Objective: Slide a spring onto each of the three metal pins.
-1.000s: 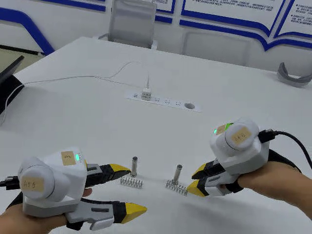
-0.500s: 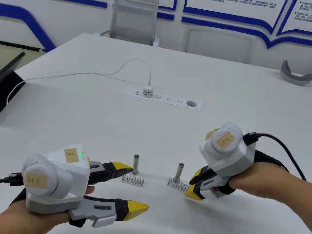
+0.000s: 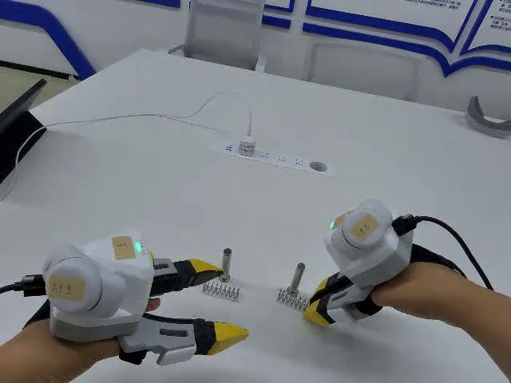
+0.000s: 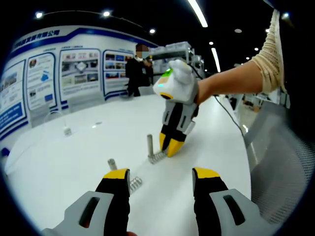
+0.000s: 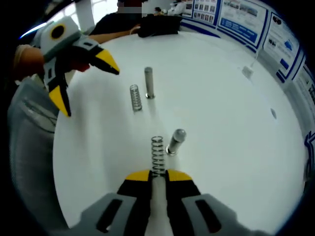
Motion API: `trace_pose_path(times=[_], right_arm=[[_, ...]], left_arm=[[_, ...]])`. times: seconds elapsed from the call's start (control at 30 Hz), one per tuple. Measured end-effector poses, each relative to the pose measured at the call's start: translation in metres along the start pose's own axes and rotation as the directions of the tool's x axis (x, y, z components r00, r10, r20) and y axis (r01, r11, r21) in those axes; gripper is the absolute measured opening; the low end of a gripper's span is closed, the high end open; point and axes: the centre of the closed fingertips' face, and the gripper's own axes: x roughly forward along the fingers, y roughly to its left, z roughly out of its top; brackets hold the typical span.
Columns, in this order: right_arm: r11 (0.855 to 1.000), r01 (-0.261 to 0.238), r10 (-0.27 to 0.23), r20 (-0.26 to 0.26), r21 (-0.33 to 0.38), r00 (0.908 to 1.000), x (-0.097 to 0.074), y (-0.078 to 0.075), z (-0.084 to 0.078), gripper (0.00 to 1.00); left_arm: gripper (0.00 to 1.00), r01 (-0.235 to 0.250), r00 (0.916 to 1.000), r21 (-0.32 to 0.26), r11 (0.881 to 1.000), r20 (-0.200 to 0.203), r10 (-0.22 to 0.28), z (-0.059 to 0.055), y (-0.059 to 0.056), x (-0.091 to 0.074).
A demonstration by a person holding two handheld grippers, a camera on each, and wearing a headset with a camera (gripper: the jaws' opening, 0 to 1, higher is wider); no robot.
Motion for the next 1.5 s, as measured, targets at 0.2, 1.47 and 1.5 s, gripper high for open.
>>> trace_pose_path(times=[0.2,1.47,1.5], right_arm=[[1.0,0.004,-0.004,0.004,-0.001,1.0,-0.001,-0.001,0.0,0.12],[0.974,-0.108,0.116,0.029,-0.201,0.9928,-0.047,0.063,0.036,0.11],[0.972,-0.111,0.12,0.03,-0.206,0.9924,-0.048,0.064,0.036,0.11]], left_arm=[[0.52,0.001,1.0,0.001,1.0,-0.003,-0.001,-0.001,-0.001,0.0],[0.42,0.099,0.9949,0.099,0.99,-0.029,-0.096,-0.001,-0.024,0.018],[0.41,0.101,0.9947,0.103,0.99,-0.029,-0.098,-0.001,-0.024,0.018]])
